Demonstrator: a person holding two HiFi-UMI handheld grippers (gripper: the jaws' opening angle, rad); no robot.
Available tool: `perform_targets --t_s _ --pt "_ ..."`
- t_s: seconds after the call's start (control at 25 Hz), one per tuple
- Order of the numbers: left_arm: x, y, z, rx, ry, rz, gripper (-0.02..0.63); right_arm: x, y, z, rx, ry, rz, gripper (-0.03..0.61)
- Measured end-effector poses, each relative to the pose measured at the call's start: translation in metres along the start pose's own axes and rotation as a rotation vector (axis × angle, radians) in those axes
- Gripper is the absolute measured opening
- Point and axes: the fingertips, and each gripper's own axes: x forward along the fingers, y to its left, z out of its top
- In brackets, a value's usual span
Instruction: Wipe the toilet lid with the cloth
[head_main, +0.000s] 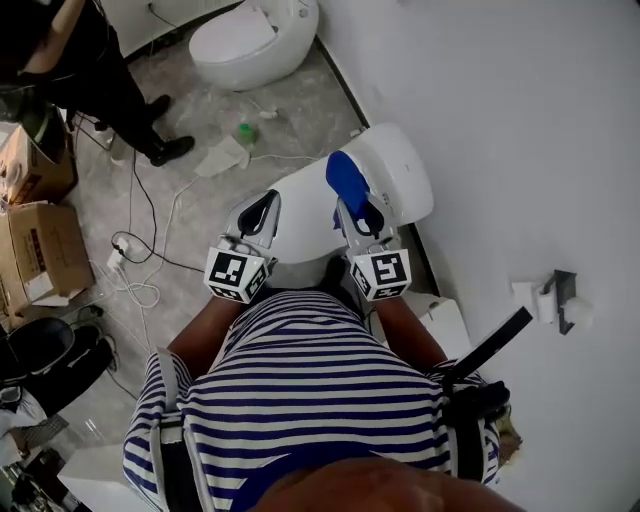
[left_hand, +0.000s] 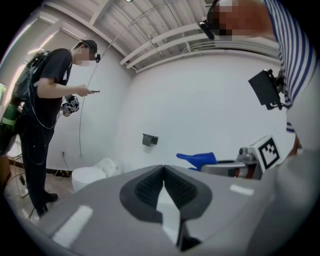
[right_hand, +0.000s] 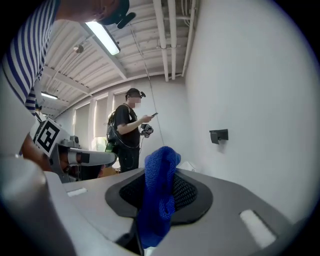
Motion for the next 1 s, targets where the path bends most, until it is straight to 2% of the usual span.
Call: perform_targets --t_s 0.16,0.36,0.52,0.76,1.0 --pt "0.002 -0.008 0.011 0.011 0.004 0.001 0.002 -0.016 -0.006 0.021 0.005 -0.055 -0.028 0.112" --pt "-0.006 -0.017 0.04 0.053 -0.058 -0.004 0.002 -0.033 0.0 0.045 0.023 -0.119 -0.041 0.112" --pt "-0.01 -0.019 0.058 0.078 -0.103 0.001 0.002 -0.034 0.005 0.056 -0.002 -0.146 -0.03 0.11" --pt "-0.011 -0.023 0.072 0.104 -0.145 -0.009 0.002 -0.029 0.005 0.068 0.0 -0.177 -0.027 0.109" --pt "-0.014 -0.019 0.075 0.111 -0.164 0.003 0.002 -0.027 0.017 0.081 -0.045 -0.209 -0.002 0.109"
